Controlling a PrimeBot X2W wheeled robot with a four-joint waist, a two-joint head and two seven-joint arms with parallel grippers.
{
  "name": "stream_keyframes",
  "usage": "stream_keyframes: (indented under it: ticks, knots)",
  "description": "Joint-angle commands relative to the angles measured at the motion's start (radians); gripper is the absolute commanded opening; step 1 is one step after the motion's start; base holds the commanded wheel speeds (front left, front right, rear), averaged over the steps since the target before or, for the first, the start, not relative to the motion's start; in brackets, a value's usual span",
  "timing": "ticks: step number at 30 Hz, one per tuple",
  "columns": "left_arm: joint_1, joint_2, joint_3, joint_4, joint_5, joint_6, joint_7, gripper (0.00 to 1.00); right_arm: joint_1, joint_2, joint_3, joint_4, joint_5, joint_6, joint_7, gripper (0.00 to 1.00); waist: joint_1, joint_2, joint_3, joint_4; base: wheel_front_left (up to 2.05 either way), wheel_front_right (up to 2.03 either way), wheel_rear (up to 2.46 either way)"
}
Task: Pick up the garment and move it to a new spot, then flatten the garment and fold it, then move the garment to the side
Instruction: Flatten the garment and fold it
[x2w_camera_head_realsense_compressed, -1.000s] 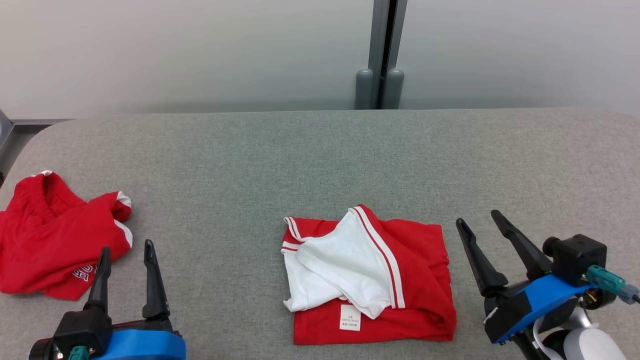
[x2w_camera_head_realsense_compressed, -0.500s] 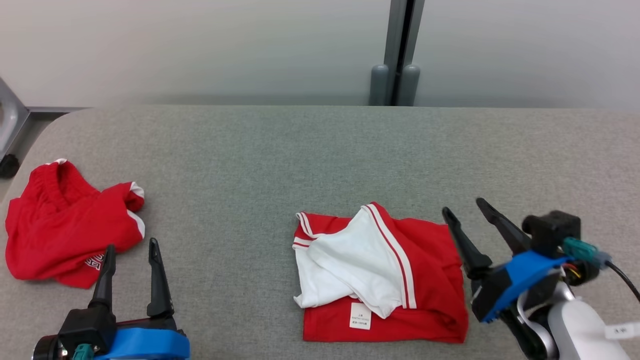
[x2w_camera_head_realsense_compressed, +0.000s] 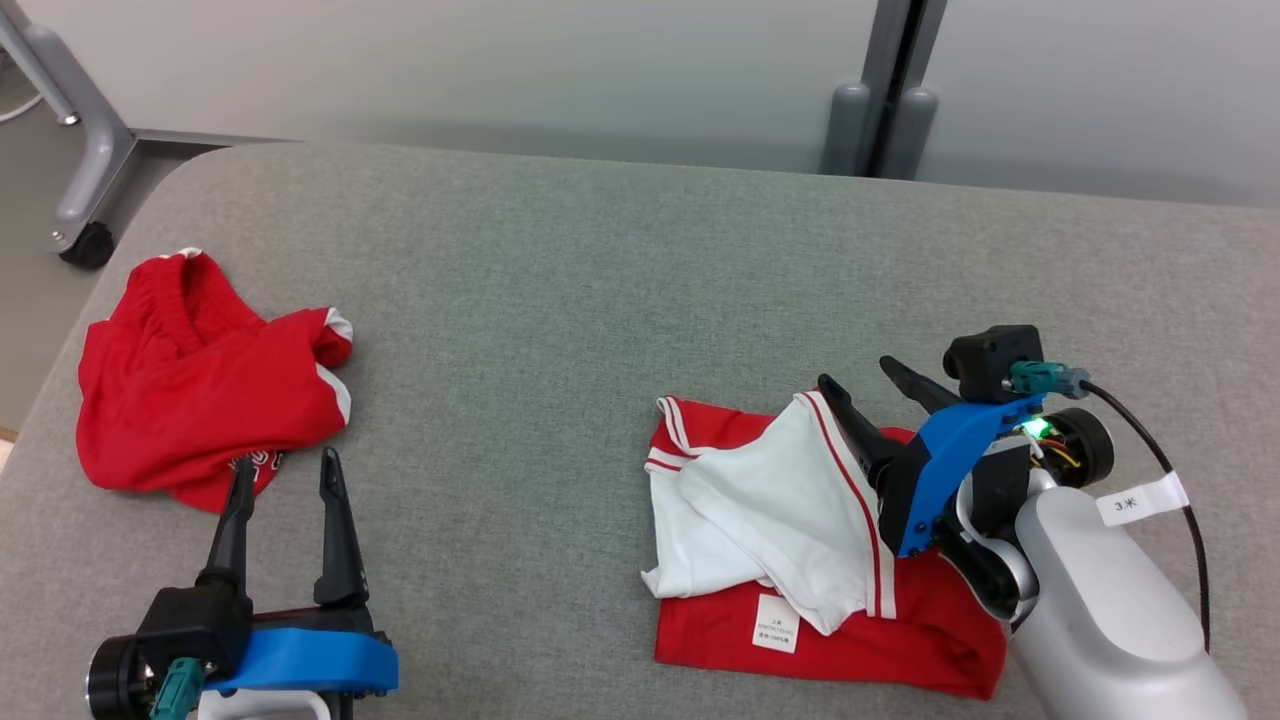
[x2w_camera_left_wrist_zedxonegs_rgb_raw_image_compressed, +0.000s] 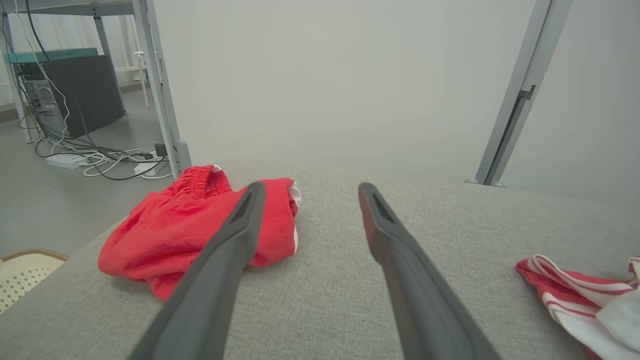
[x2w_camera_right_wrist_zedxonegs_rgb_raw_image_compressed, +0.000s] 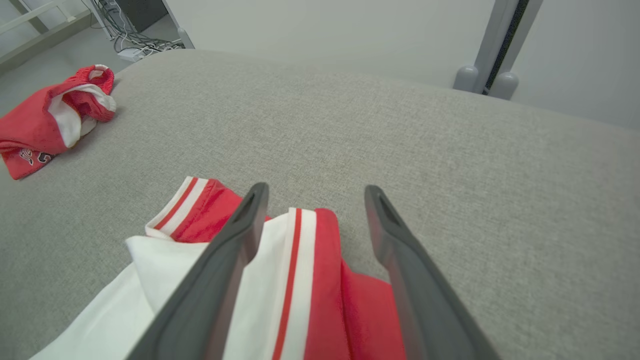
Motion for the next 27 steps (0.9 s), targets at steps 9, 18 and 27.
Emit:
stream_keyframes:
  ticks: [9,18,27]
  knots:
    - [-0.043,-0.001,-0.036,0.006,-0.017,0.008,-0.005,1.0,-0.117,-0.017,0.076,0.239,-0.001,0.0,-0.018,1.0,-0.0001,-0.0001,0.047,0.066,0.0,0.0,0.0]
    - [-0.048,-0.001,-0.053,0.011,-0.026,0.018,-0.005,1.0,-0.155,-0.002,0.139,0.358,0.038,0.0,-0.046,0.0,-0.0001,-0.0001,0.051,0.071,0.0,0.0,0.0]
    - [-0.033,-0.001,-0.051,0.023,-0.016,0.017,-0.005,1.0,-0.177,0.0,0.205,0.374,0.074,0.0,-0.174,0.0,-0.0001,-0.0001,0.015,0.045,0.0,0.0,0.0]
